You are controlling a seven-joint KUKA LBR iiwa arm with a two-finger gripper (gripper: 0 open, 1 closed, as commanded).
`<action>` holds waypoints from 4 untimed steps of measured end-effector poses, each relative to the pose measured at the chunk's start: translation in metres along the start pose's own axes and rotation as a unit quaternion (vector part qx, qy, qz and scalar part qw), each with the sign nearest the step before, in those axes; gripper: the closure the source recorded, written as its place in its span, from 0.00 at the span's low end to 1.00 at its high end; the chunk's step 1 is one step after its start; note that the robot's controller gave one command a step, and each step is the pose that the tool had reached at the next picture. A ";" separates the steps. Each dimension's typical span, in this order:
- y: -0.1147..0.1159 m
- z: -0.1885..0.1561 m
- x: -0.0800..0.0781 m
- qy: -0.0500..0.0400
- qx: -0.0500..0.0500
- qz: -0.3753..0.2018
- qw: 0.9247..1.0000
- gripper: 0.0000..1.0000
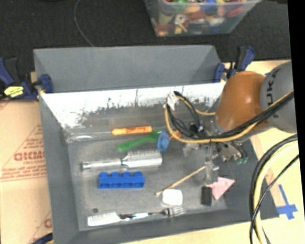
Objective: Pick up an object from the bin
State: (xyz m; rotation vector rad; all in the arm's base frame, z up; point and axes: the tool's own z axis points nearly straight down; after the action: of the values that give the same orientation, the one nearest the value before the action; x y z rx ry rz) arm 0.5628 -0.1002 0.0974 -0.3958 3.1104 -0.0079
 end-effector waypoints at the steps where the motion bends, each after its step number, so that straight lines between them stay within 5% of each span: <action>1: 0.013 -0.043 0.006 -0.004 0.003 -0.110 0.994 0.00; 2: 0.059 -0.003 0.001 0.000 -0.001 -0.037 0.999 0.00; 3: 0.081 0.027 -0.006 -0.006 0.006 -0.197 0.980 0.00; 4: 0.062 0.026 0.006 -0.001 0.000 -0.058 0.998 1.00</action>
Offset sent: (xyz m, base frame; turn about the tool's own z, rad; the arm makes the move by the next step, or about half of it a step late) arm -0.0169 0.0570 0.0026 -0.0738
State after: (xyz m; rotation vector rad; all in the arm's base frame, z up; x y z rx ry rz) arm 0.5415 -0.0419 0.0708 -0.5738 3.0803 -0.0088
